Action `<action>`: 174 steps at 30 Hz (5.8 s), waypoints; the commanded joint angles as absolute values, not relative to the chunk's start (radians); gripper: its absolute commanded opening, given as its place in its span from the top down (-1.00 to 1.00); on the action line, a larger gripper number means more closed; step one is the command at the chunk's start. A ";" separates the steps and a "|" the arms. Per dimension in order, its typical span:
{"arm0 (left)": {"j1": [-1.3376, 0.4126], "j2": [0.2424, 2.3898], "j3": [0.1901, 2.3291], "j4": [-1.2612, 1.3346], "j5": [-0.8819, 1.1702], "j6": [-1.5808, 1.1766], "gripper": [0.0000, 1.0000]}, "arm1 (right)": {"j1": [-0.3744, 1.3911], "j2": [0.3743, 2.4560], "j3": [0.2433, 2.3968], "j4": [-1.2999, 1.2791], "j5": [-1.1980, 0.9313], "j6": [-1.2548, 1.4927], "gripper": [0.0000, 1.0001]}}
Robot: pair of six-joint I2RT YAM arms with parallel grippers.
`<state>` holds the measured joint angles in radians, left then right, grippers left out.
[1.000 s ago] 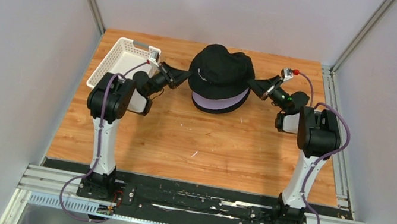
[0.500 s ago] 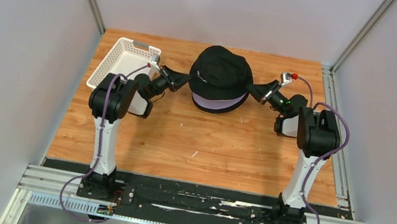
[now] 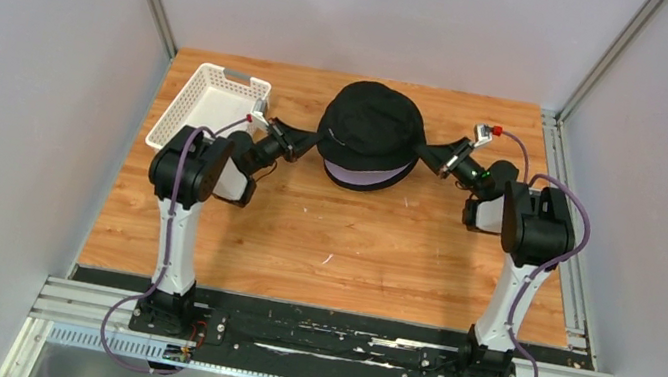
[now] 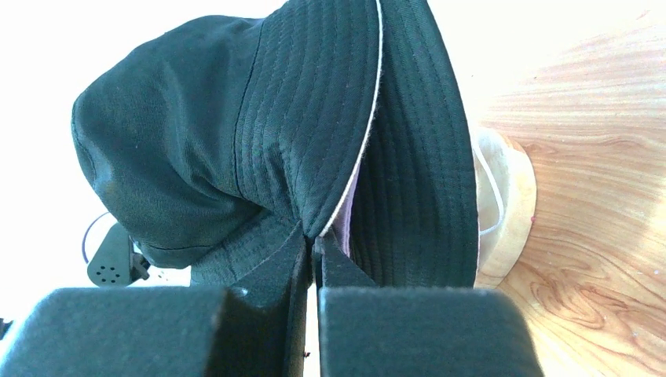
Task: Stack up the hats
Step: Stack the hat on the hat.
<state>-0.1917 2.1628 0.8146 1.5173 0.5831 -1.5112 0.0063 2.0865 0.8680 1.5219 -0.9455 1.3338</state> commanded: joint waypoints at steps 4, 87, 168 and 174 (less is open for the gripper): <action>-0.173 2.173 0.716 1.430 0.563 -1.338 0.99 | -0.067 2.104 0.835 1.391 -0.920 1.222 0.99; -0.215 1.785 0.925 1.060 0.562 -1.118 -0.07 | -0.124 1.461 0.805 0.745 -0.871 0.814 -0.05; -0.202 2.106 1.129 1.268 0.711 -1.305 1.00 | -0.020 1.628 0.660 1.151 -0.949 1.097 -0.06; -0.201 2.115 1.099 1.282 0.704 -1.308 1.00 | 0.003 1.744 0.688 1.344 -0.946 1.220 -0.06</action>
<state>-0.1997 2.1162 1.1221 1.2373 0.7055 -1.3132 -0.0154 1.6962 0.6495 1.1416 -0.9329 1.1126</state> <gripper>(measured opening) 0.038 0.530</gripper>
